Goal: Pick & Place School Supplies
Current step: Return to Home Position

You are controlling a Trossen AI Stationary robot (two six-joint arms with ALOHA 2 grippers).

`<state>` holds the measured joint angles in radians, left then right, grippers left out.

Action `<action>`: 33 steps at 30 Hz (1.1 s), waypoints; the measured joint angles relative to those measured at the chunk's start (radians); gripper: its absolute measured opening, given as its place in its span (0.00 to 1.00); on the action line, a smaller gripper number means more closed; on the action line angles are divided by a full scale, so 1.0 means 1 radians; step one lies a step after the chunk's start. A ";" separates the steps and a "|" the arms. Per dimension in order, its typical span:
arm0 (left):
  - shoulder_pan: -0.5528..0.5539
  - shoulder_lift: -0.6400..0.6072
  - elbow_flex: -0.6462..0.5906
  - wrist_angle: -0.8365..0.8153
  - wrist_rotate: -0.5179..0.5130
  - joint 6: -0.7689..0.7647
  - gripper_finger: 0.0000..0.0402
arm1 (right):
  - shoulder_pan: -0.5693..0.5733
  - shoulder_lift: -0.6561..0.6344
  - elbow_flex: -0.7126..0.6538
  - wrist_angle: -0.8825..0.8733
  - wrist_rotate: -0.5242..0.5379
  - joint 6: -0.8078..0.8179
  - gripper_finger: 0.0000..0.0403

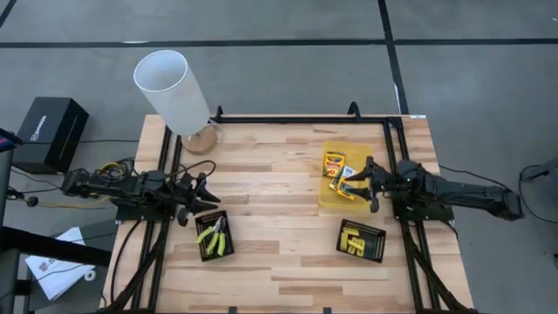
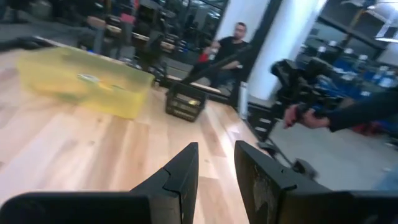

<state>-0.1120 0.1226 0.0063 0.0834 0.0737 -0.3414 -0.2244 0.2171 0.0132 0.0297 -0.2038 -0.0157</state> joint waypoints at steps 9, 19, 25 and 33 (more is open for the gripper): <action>0.000 0.000 0.000 0.001 -0.024 0.015 0.25 | -0.043 -0.015 0.000 0.004 -0.017 0.033 0.39; 0.000 0.004 0.000 0.003 -0.014 0.014 0.25 | -0.038 -0.015 0.000 0.004 -0.020 0.220 0.39; 0.000 0.004 0.000 0.008 -0.014 0.012 0.25 | -0.038 -0.015 0.000 0.005 -0.020 0.226 0.39; 0.000 0.004 0.000 0.010 -0.014 0.012 0.25 | -0.038 -0.015 0.000 0.006 -0.020 0.226 0.39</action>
<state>-0.1120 0.1265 0.0063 0.0937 0.0597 -0.3294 -0.2626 0.2024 0.0128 0.0357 -0.2234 0.2104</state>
